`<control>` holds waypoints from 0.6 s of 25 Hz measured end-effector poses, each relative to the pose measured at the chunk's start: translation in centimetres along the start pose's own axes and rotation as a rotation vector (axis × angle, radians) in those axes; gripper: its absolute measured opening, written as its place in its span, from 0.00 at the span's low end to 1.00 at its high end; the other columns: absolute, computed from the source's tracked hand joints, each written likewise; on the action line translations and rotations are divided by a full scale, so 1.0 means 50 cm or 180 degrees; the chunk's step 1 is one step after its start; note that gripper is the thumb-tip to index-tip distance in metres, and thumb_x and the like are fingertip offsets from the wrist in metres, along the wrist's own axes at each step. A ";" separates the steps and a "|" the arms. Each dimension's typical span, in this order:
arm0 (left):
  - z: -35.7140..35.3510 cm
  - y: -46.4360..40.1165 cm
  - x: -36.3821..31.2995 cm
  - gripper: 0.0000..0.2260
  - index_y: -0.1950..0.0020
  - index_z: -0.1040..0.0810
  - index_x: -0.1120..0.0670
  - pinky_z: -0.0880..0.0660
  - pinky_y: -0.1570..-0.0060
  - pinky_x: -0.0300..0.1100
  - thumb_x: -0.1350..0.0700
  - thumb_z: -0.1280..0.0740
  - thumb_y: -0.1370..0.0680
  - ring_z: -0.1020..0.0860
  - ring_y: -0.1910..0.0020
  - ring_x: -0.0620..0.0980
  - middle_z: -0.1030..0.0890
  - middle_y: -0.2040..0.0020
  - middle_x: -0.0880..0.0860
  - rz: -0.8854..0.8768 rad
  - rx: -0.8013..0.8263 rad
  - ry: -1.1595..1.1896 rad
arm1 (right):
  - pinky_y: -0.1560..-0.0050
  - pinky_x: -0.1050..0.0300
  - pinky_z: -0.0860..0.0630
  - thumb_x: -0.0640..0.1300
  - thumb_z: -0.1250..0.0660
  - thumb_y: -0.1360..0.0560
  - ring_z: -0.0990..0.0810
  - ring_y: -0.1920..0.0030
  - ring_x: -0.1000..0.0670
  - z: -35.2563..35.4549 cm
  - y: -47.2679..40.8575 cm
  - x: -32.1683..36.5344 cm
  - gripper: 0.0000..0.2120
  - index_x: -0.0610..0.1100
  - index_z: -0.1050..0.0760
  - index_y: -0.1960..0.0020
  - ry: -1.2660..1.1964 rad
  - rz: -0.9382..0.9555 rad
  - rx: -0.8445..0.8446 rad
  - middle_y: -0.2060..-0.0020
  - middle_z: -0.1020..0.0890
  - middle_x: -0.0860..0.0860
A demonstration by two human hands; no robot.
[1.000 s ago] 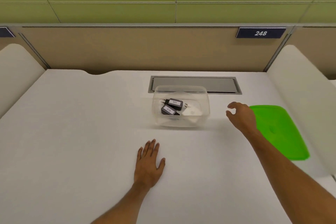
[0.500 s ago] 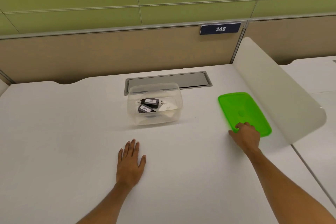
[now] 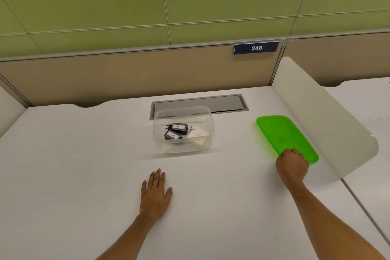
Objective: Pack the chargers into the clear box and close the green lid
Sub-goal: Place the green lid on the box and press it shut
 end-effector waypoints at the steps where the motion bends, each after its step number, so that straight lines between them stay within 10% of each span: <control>1: 0.002 -0.002 -0.001 0.27 0.22 0.49 0.52 0.57 0.25 0.50 0.45 0.48 0.19 0.55 0.23 0.48 0.53 0.21 0.49 0.0033 0.0034 0.0058 | 0.51 0.47 0.28 0.36 0.37 0.28 0.23 0.50 0.36 0.014 -0.006 0.008 0.08 0.34 0.20 0.53 -0.0169 -0.0080 -0.0141 0.55 0.19 0.37; 15: 0.214 -0.095 -0.073 0.28 0.24 0.42 0.54 0.45 0.26 0.49 0.53 0.35 0.21 0.47 0.24 0.50 0.42 0.22 0.52 0.0265 -0.0968 0.1961 | 0.45 0.46 0.28 0.45 0.41 0.21 0.23 0.43 0.35 0.269 -0.096 0.244 0.13 0.40 0.23 0.44 -0.2358 -0.0396 -0.0807 0.45 0.19 0.37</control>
Point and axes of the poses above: each hand's wrist, its own y-axis away from the middle knuckle, its own z-axis out of the back of the hand, x = y × z, the point moved 4 cm from there along -y, towards the middle knuckle
